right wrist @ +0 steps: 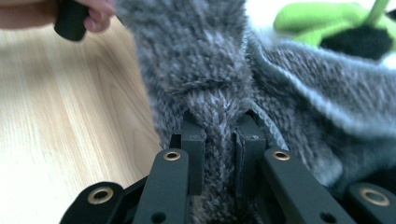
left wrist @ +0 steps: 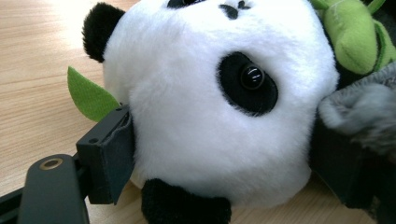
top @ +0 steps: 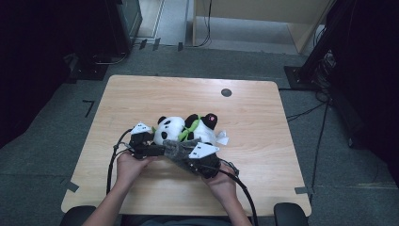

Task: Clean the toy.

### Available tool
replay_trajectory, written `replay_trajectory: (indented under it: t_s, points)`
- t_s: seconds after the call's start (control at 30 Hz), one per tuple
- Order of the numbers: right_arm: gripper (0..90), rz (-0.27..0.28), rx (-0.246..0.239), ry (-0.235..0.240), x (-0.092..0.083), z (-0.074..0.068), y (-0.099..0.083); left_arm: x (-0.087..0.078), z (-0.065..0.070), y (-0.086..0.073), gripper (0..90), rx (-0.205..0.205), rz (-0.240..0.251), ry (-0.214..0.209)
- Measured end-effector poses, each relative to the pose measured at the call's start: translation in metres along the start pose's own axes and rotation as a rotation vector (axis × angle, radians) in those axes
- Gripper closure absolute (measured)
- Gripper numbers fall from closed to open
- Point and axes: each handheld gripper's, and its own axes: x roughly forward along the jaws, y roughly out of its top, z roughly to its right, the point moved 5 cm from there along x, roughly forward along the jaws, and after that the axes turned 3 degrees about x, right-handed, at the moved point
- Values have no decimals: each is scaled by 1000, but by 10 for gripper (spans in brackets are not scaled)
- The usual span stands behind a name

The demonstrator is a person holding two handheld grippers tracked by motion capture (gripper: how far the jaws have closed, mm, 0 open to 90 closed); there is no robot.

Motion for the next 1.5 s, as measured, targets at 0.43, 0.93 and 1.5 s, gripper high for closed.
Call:
replay_trajectory:
  t_s: [0.43,0.93,1.5]
  points:
    - [788,-10,82,18,-16,20,-26,1,2,1,295,43,-14,3]
    - [788,-69,106,-53,-37,44,-54,0,3,2,334,46,-23,0]
    - [788,-85,-41,71,-7,-4,-9,0,4,2,331,30,-20,2]
